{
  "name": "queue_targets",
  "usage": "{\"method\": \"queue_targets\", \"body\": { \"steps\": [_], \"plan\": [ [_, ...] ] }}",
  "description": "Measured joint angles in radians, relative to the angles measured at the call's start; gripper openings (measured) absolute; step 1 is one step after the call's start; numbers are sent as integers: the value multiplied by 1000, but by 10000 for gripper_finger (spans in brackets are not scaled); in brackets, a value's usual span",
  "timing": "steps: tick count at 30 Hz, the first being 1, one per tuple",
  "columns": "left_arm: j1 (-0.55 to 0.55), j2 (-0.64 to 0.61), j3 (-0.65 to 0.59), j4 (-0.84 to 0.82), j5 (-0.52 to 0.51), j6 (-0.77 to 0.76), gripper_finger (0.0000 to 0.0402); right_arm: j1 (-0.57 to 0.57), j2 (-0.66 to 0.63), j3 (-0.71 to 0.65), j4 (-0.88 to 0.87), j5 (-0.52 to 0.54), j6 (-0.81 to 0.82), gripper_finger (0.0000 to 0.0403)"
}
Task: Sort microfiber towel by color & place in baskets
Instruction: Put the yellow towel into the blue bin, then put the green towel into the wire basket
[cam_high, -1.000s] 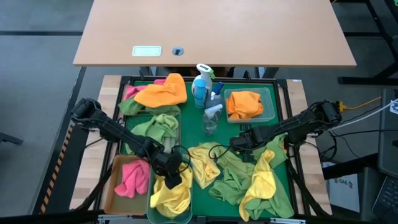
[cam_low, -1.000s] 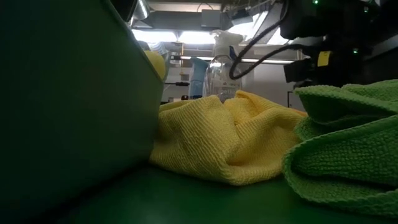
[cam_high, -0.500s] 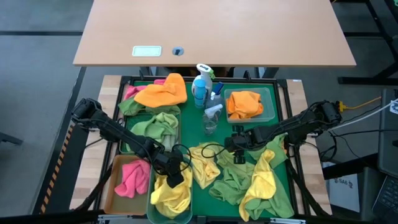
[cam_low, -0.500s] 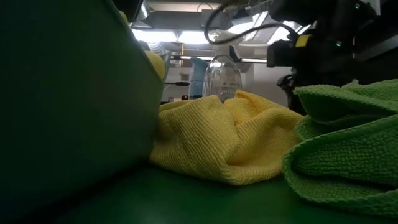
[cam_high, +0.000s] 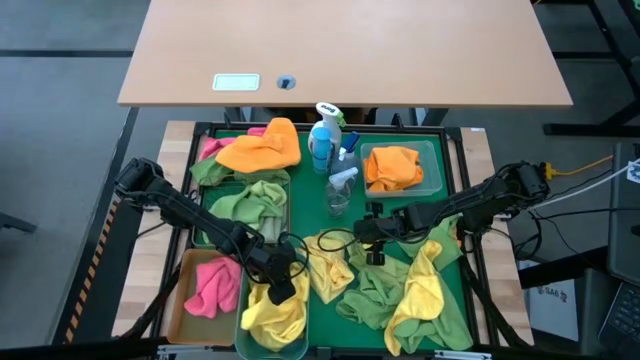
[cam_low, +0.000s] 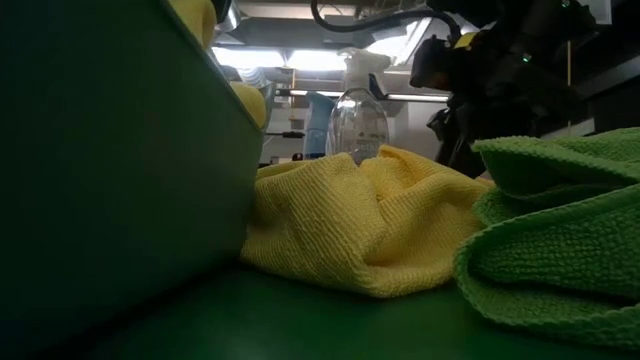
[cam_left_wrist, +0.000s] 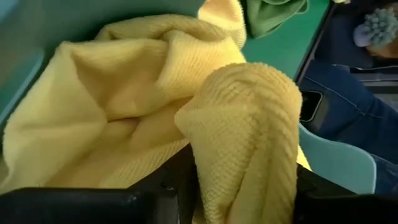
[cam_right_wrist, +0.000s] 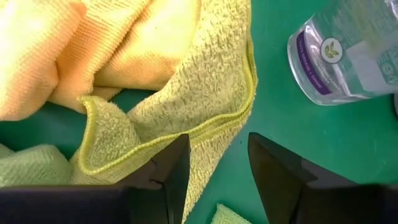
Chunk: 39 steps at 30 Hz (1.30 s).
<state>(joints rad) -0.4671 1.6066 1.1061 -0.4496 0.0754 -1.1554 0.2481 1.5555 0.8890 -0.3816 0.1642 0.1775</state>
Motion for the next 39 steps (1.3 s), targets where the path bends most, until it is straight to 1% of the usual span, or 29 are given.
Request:
{"method": "queue_targets", "body": {
  "steps": [3,6,9,14,16,18,20,24,31,34,39],
  "plan": [
    [0,0,0,-5,-10,9,138,0,0,0,-1,0,0,161],
    [2,0,0,-5,-12,8,163,0,0,0,-1,0,0,161],
    [3,0,0,-13,-12,-10,209,0,0,0,-1,0,0,161],
    [-4,-2,0,-2,-5,-13,303,0,0,0,-1,0,0,161],
    [-11,-5,0,29,4,-13,331,0,0,0,-2,0,0,161],
    [-20,-19,0,47,23,-13,348,0,0,0,-2,0,0,161],
    [-23,-42,0,69,30,-12,355,0,0,0,-2,0,0,161],
    [-18,-109,1,65,31,-12,355,0,0,0,10,0,0,161],
    [15,-230,1,14,11,-12,350,0,0,0,29,0,0,161],
    [25,-251,2,44,-39,-5,350,0,0,0,29,0,0,161],
    [27,-247,2,103,-164,33,350,0,0,0,30,0,0,161]
  ]
}}
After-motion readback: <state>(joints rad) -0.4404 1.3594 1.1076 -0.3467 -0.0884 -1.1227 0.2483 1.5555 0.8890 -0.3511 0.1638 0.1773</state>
